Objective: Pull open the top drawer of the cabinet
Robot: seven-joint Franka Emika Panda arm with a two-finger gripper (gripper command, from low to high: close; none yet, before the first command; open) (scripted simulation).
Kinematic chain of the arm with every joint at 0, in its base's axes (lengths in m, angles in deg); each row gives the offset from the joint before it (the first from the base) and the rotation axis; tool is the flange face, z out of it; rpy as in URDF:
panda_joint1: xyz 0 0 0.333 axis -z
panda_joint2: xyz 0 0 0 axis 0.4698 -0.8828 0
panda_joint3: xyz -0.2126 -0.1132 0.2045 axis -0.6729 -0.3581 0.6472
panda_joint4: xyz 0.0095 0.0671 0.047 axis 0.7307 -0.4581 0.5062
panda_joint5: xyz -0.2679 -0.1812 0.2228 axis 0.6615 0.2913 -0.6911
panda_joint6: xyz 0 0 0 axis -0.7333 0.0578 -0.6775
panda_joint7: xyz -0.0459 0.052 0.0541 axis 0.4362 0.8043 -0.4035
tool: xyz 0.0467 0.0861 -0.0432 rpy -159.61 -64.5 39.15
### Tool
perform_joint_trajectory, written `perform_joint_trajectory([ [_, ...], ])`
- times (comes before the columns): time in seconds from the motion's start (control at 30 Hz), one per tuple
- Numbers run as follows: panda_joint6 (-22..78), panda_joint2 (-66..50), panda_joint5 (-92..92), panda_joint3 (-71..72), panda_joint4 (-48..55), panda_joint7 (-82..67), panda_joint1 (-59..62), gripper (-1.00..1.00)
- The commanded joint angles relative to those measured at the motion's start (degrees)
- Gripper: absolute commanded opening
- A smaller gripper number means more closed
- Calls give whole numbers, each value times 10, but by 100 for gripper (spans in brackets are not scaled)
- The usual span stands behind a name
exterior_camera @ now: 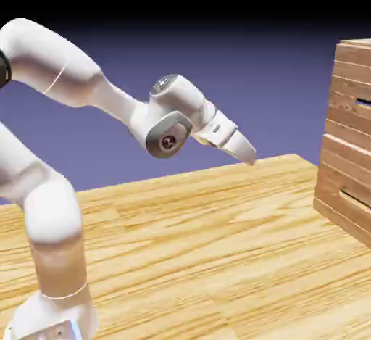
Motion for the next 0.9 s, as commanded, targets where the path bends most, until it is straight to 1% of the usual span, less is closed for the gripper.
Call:
perform_joint_trajectory([
  [0.0, 1, 2, 23, -19, 13, -19, -21, 100],
  [0.87, 29, 43, 621, -510, 359, -512, -561, 100],
])
